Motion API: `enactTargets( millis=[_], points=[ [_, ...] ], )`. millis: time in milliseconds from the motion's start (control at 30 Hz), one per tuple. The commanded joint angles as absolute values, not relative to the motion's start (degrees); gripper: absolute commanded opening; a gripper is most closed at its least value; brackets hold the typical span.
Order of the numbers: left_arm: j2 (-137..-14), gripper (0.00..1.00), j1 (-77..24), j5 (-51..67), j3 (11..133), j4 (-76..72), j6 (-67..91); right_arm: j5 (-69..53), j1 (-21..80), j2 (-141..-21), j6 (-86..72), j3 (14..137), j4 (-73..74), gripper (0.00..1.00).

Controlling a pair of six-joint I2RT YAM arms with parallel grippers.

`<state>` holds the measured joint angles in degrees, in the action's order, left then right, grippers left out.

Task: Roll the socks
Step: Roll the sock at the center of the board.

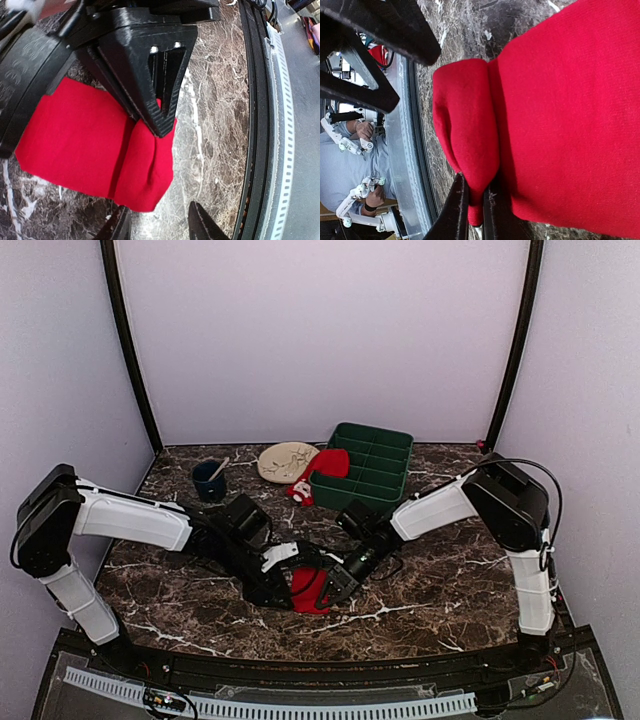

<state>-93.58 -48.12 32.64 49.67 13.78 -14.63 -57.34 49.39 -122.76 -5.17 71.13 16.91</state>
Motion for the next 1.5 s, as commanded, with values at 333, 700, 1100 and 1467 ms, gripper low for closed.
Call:
enactTargets(
  millis=[333, 700, 1100, 1467],
  points=[
    [-97.2, 0.41, -52.2, 23.3, 52.8, 12.3, -19.1, -58.5, 49.2, -124.6, -3.2, 73.7, 20.9, 0.03],
    [-98.6, 0.41, -53.0, 21.9, 53.9, 11.5, -20.5, -58.6, 49.1, -125.1, -2.5, 74.2, 21.8, 0.03],
    [-100.5, 0.34, -53.6, 26.1, 54.3, 14.2, -20.6, -58.8, 49.0, -125.0, -2.4, 73.7, 21.6, 0.03],
    [-101.0, 0.12, -53.6, 26.0, 54.5, 14.4, -20.5, -58.7, 48.9, -125.1, -2.7, 73.7, 21.5, 0.05]
  ],
)
